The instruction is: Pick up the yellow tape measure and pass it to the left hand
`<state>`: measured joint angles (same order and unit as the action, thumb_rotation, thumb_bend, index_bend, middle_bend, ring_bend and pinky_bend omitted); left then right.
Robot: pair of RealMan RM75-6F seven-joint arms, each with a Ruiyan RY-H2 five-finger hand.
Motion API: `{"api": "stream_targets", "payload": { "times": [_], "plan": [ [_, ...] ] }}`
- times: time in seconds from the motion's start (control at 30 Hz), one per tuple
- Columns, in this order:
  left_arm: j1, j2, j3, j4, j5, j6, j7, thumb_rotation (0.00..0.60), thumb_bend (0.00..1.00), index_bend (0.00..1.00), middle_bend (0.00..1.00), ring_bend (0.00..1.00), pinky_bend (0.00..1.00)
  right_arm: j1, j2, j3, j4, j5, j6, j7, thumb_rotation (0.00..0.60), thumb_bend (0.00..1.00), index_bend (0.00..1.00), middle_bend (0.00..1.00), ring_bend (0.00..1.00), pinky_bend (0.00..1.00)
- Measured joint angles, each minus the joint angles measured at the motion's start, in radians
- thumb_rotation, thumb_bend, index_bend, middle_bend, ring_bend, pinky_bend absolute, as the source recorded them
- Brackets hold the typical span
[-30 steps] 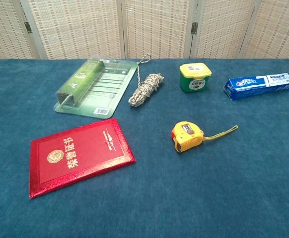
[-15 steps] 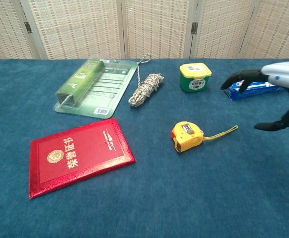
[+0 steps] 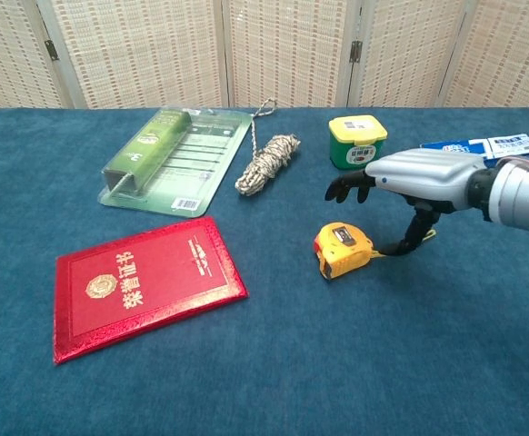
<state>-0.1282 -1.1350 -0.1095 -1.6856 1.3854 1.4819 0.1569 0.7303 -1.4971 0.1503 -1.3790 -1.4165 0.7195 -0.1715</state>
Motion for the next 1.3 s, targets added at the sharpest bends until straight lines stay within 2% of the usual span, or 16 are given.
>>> {"api": "stream_targets", "payload": {
  "times": [0.47,0.6,0.77,0.87,1.03,1.3],
  "plan": [
    [0.007,-0.002,0.001,0.011,-0.005,0.005,-0.011,0.6,0.36,0.19,0.08,0.01,0.0,0.059,-0.095,-0.024,0.109,0.045,-0.027,-0.025,0.6,0.29,0.22,0.24,0.25,0.12],
    [0.008,-0.001,0.005,0.012,-0.002,0.004,-0.01,0.6,0.36,0.19,0.08,0.01,0.0,0.067,-0.117,-0.025,0.135,0.057,-0.023,-0.031,0.6,0.3,0.31,0.3,0.29,0.12],
    [0.002,0.0,-0.001,0.012,-0.002,0.0,-0.012,0.6,0.36,0.19,0.08,0.01,0.0,0.074,-0.14,-0.017,0.151,0.068,-0.005,-0.016,0.6,0.29,0.48,0.43,0.36,0.12],
    [-0.012,0.004,-0.006,0.009,0.003,-0.015,-0.016,0.6,0.36,0.19,0.08,0.01,0.0,0.079,-0.141,0.006,0.151,0.083,0.008,0.002,0.6,0.3,0.55,0.48,0.4,0.14],
    [-0.059,0.012,-0.028,-0.005,0.01,-0.066,-0.042,0.6,0.36,0.19,0.08,0.01,0.0,0.09,-0.127,0.065,0.118,0.125,0.038,0.023,0.6,0.29,0.61,0.52,0.41,0.15],
    [-0.186,0.009,-0.09,-0.054,-0.012,-0.206,-0.07,0.6,0.34,0.19,0.1,0.04,0.0,0.13,-0.089,0.137,0.027,0.253,0.048,-0.048,0.6,0.3,0.62,0.53,0.41,0.15]
  ]
}}
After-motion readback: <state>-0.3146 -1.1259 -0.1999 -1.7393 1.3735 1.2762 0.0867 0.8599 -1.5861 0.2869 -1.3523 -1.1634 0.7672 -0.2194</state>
